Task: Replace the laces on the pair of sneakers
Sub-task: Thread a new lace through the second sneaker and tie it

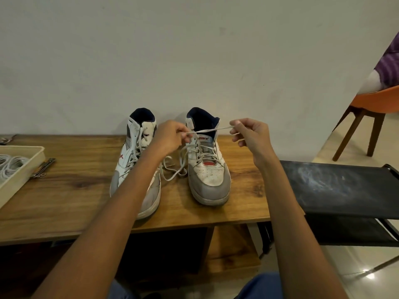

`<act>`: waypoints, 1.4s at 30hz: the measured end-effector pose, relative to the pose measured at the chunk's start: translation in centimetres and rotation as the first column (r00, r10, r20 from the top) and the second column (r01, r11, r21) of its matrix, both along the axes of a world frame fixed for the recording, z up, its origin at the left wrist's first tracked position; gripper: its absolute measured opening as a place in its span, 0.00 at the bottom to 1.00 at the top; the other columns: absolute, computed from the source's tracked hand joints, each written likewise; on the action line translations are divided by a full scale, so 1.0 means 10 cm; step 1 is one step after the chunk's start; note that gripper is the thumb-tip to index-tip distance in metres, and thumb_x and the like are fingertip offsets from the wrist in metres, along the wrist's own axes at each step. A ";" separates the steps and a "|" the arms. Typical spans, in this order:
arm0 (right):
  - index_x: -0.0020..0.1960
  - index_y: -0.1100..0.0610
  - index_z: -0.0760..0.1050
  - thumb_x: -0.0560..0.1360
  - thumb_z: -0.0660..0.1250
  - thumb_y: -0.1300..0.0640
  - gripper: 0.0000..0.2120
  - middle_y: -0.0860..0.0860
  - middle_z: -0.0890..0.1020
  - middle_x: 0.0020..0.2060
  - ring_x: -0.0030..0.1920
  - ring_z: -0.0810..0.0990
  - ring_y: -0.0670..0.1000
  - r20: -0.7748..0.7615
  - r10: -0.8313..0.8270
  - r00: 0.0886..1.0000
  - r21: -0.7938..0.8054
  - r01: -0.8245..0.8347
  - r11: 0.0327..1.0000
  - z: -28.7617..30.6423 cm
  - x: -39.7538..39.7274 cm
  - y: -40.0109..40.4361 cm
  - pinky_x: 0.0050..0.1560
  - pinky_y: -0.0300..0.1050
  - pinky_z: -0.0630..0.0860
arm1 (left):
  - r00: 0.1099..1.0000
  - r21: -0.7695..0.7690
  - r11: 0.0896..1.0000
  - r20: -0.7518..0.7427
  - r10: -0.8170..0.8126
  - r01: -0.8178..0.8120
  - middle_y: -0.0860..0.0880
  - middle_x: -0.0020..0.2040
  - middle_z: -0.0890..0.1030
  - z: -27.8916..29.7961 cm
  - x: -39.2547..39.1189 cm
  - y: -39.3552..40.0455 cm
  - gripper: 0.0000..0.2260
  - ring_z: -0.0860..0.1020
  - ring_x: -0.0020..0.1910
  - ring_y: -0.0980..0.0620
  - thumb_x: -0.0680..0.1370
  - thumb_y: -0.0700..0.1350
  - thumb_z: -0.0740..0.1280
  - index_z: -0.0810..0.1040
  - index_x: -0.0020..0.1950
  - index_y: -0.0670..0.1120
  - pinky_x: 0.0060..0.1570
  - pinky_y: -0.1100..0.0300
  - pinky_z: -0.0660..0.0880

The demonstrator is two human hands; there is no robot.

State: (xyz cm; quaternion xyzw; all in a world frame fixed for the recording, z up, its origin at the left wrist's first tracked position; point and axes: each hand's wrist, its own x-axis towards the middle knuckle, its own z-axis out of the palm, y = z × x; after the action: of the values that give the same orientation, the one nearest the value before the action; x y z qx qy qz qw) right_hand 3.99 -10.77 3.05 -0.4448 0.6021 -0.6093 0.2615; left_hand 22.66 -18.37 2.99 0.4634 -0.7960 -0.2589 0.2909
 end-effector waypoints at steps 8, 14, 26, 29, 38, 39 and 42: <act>0.45 0.60 0.74 0.77 0.66 0.59 0.04 0.52 0.82 0.32 0.27 0.77 0.47 -0.084 0.170 0.982 0.042 -0.167 0.985 0.02 0.24 -0.07 0.26 0.35 0.68 | 0.951 -0.044 0.978 -0.226 -0.209 0.205 0.51 0.44 0.81 0.05 -0.23 0.18 0.10 0.77 0.39 0.60 0.77 0.38 0.66 0.78 0.58 0.43 0.38 0.74 0.74; 0.46 0.62 0.79 0.74 0.70 0.62 0.03 0.52 0.81 0.35 0.30 0.78 0.43 -0.090 0.174 0.981 0.001 -0.174 0.985 -0.01 0.11 -0.04 0.27 0.33 0.70 | 0.954 0.124 0.972 -0.252 -0.165 0.200 0.50 0.36 0.79 0.02 -0.09 0.05 0.11 0.68 0.28 0.57 0.81 0.41 0.59 0.79 0.55 0.39 0.26 0.72 0.65; 0.42 0.58 0.77 0.76 0.67 0.54 0.08 0.49 0.79 0.33 0.30 0.75 0.44 -0.107 -0.005 0.994 -0.070 -0.003 0.998 0.01 0.04 -0.05 0.27 0.34 0.69 | 0.999 -0.050 0.998 0.005 -0.046 0.046 0.42 0.48 0.82 0.02 0.06 -0.04 0.21 0.79 0.45 0.45 0.80 0.55 0.55 0.79 0.52 0.40 0.45 0.57 0.74; 0.41 0.58 0.78 0.76 0.68 0.55 0.08 0.51 0.79 0.32 0.30 0.76 0.45 -0.220 0.091 0.971 -0.036 -0.101 0.994 -0.02 0.17 -0.10 0.27 0.33 0.69 | 0.954 0.031 0.964 -0.157 -0.256 0.264 0.50 0.48 0.80 0.04 -0.09 0.09 0.12 0.79 0.47 0.55 0.79 0.45 0.61 0.77 0.59 0.42 0.47 0.66 0.74; 0.40 0.56 0.78 0.78 0.63 0.48 0.14 0.49 0.80 0.33 0.34 0.76 0.47 -0.335 -0.259 0.906 -0.019 0.269 0.963 -0.21 0.31 -0.23 0.35 0.42 0.71 | 0.930 0.017 0.998 -0.366 -0.046 0.056 0.51 0.37 0.80 -0.12 -0.21 0.01 0.08 0.70 0.28 0.59 0.78 0.39 0.64 0.81 0.53 0.41 0.26 0.74 0.68; 0.42 0.58 0.79 0.78 0.63 0.49 0.14 0.49 0.79 0.33 0.33 0.75 0.46 -0.388 -0.267 0.882 0.029 0.301 0.953 -0.26 0.32 -0.24 0.33 0.40 0.69 | 0.930 0.021 0.999 -0.366 -0.031 0.042 0.51 0.36 0.80 -0.14 -0.20 -0.01 0.08 0.70 0.27 0.60 0.78 0.39 0.64 0.81 0.54 0.40 0.25 0.75 0.67; 0.41 0.59 0.80 0.75 0.68 0.51 0.12 0.51 0.80 0.33 0.32 0.74 0.47 -0.484 -0.176 0.857 0.144 0.276 0.950 -0.45 0.40 -0.26 0.31 0.39 0.67 | 0.940 0.028 0.998 -0.339 -0.035 0.047 0.46 0.43 0.82 -0.19 -0.19 -0.02 0.10 0.75 0.34 0.64 0.77 0.37 0.65 0.80 0.57 0.38 0.34 0.77 0.69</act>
State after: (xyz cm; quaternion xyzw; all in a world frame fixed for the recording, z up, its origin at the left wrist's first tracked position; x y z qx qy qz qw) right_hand 7.98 -13.42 -1.44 -0.4737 0.7556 -0.4451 0.0809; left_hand 20.78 -18.58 1.06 0.4005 -0.7390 -0.3548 0.4094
